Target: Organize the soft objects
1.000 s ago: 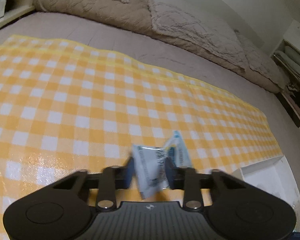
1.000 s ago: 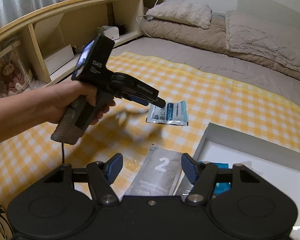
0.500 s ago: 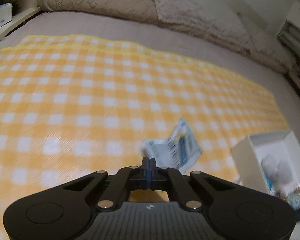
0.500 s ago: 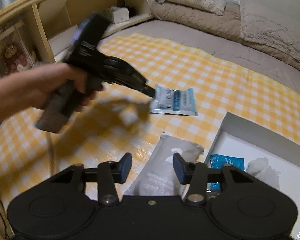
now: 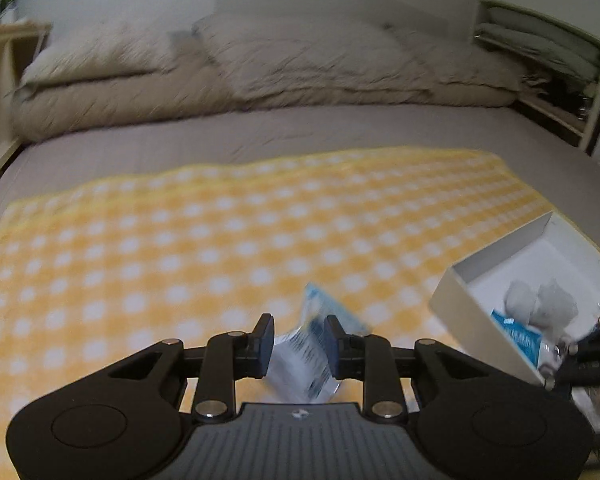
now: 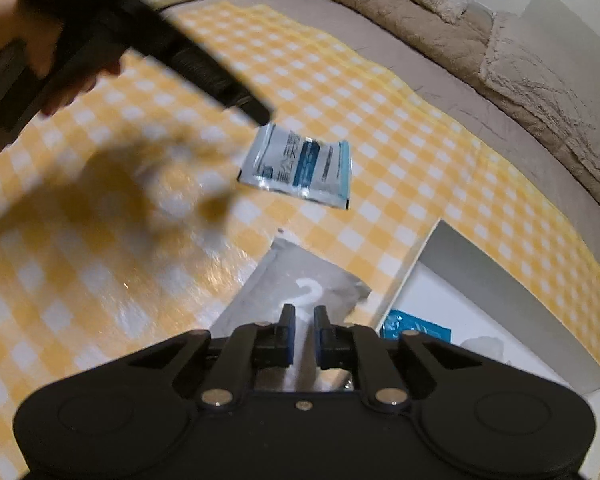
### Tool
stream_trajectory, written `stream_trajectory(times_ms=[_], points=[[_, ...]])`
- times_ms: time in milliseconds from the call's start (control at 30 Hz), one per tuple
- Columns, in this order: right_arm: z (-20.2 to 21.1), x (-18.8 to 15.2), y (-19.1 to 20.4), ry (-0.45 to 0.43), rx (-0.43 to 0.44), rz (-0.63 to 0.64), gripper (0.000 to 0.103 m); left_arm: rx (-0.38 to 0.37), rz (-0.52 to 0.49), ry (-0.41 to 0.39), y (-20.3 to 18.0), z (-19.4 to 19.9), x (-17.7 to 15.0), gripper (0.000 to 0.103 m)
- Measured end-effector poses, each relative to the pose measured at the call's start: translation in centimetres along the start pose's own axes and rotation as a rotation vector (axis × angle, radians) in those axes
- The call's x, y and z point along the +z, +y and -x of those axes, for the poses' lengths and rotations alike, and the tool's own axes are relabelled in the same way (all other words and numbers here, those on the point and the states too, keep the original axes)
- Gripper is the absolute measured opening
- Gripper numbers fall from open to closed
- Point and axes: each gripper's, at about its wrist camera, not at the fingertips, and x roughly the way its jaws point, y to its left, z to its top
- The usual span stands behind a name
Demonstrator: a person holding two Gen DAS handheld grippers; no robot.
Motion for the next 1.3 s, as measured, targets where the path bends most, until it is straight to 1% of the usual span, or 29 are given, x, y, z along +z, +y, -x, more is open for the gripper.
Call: stream_trajectory(times_ms=[67,100,167,233,433,500,567,633,700,733,800,833,900,933,967,1000,1033,1100,1200,1300], points=[[-0.1,-0.1,0.1,0.000,0.007,0.012,0.009,-0.023,-0.020,-0.007,-0.6,-1.2,0.3,0.030],[-0.1,-0.1,0.0,0.001,0.017,0.011,0.008,-0.025,-0.040,-0.003,-1.3,-2.1,0.4,0.034],[-0.3,-0.1,-0.1,0.004,0.036,0.004,0.006,-0.022,-0.078,0.011,-1.9,-3.2,0.3,0.052],[-0.5,-0.2,-0.2,0.005,0.050,-0.003,0.006,-0.021,-0.101,0.043,-2.0,-4.2,-0.1,0.062],[-0.7,-0.2,-0.5,0.011,0.091,-0.041,0.005,-0.058,-0.160,0.165,-1.5,-4.6,-1.9,0.063],[-0.6,-0.2,-0.3,0.012,0.107,-0.040,0.003,-0.056,-0.191,0.186,-1.6,-4.2,-2.4,0.063],[-0.4,-0.2,0.0,0.013,0.125,-0.035,0.003,-0.049,-0.190,0.187,-1.5,-3.9,-2.7,0.063],[-0.4,-0.3,0.2,0.015,0.158,-0.038,0.003,-0.031,-0.159,0.178,-1.3,-3.8,-2.5,0.063],[-0.2,-0.2,0.5,0.023,0.205,-0.046,0.003,-0.021,-0.119,0.155,-1.1,-3.4,-2.0,0.070],[-0.2,-0.3,0.5,0.031,0.236,-0.050,0.003,-0.014,-0.101,0.140,-1.1,-3.3,-1.7,0.075],[-0.2,-0.3,0.6,0.048,0.290,-0.070,0.003,-0.003,-0.092,0.121,-1.4,-3.3,-1.3,0.077],[-0.1,-0.3,0.6,0.050,0.301,-0.084,0.003,0.003,-0.097,0.117,-1.7,-3.5,-1.1,0.076],[0.3,-0.1,0.3,0.034,0.294,-0.104,0.003,0.014,-0.109,0.121,-2.2,-4.0,-0.9,0.073],[0.6,0.0,0.1,0.018,0.280,-0.109,0.003,0.020,-0.109,0.128,-2.3,-4.3,-0.9,0.062],[0.8,0.1,-0.2,0.005,0.266,-0.113,0.003,0.023,-0.106,0.140,-2.4,-4.6,-1.0,0.047],[0.9,0.3,-0.5,-0.007,0.251,-0.123,0.003,0.033,-0.107,0.152,-2.5,-4.9,-1.1,0.041],[1.1,0.4,-1.0,-0.017,0.232,-0.132,0.003,0.040,-0.112,0.157,-2.5,-5.1,-1.1,0.030],[1.2,0.5,-1.8,-0.030,0.187,-0.128,0.003,0.028,-0.104,0.158,-2.1,-4.8,-1.1,0.026],[0.9,0.6,-2.2,-0.030,0.096,-0.086,0.003,0.006,-0.106,0.179,-1.4,-4.2,-1.2,0.025],[0.2,0.7,-2.0,-0.015,0.008,0.001,0.003,-0.025,-0.163,0.210,-1.1,-3.1,-1.7,0.024]])
